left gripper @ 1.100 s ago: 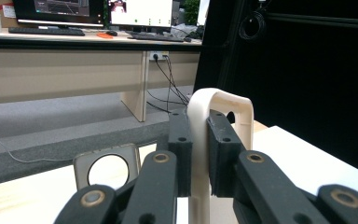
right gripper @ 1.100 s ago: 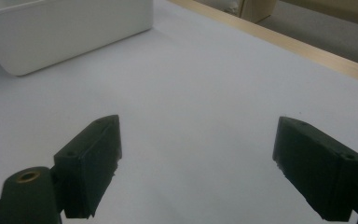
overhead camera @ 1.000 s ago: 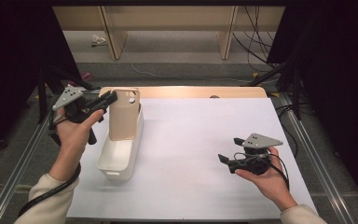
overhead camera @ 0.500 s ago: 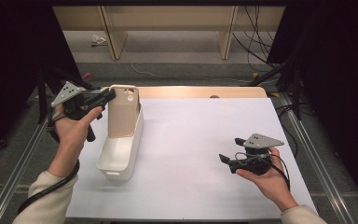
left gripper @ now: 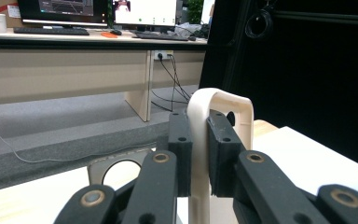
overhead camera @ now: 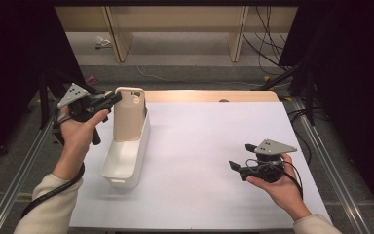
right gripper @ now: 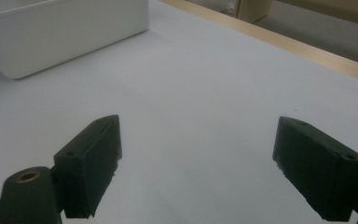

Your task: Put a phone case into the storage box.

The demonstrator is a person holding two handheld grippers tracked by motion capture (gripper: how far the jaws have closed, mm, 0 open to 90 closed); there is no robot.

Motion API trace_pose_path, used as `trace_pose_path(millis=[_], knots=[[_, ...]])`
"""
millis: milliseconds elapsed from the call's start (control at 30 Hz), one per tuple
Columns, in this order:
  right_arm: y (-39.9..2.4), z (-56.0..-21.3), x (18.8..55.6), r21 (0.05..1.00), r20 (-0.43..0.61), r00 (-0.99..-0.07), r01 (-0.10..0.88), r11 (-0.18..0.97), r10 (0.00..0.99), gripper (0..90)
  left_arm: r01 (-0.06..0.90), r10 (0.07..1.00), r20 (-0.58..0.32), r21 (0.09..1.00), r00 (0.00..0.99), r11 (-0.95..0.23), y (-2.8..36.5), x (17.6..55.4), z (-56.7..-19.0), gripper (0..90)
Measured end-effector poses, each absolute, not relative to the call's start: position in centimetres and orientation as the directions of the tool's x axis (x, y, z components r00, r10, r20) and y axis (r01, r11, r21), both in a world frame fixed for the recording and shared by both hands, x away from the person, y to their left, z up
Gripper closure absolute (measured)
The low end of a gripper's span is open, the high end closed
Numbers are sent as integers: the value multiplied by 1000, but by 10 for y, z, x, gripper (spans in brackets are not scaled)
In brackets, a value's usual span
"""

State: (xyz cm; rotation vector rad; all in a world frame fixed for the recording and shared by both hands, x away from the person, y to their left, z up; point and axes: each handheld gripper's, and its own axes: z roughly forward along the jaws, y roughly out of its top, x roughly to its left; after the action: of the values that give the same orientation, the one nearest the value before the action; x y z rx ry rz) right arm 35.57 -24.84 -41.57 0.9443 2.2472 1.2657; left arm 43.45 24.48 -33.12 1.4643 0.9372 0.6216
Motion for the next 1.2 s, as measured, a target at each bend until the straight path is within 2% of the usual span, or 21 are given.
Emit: trace_pose_path(millis=[1200], knots=[[-249,-416,356,858,-8,-695,365,362,719,162,227,851,-153,973,503,41,253,469,-342,812]])
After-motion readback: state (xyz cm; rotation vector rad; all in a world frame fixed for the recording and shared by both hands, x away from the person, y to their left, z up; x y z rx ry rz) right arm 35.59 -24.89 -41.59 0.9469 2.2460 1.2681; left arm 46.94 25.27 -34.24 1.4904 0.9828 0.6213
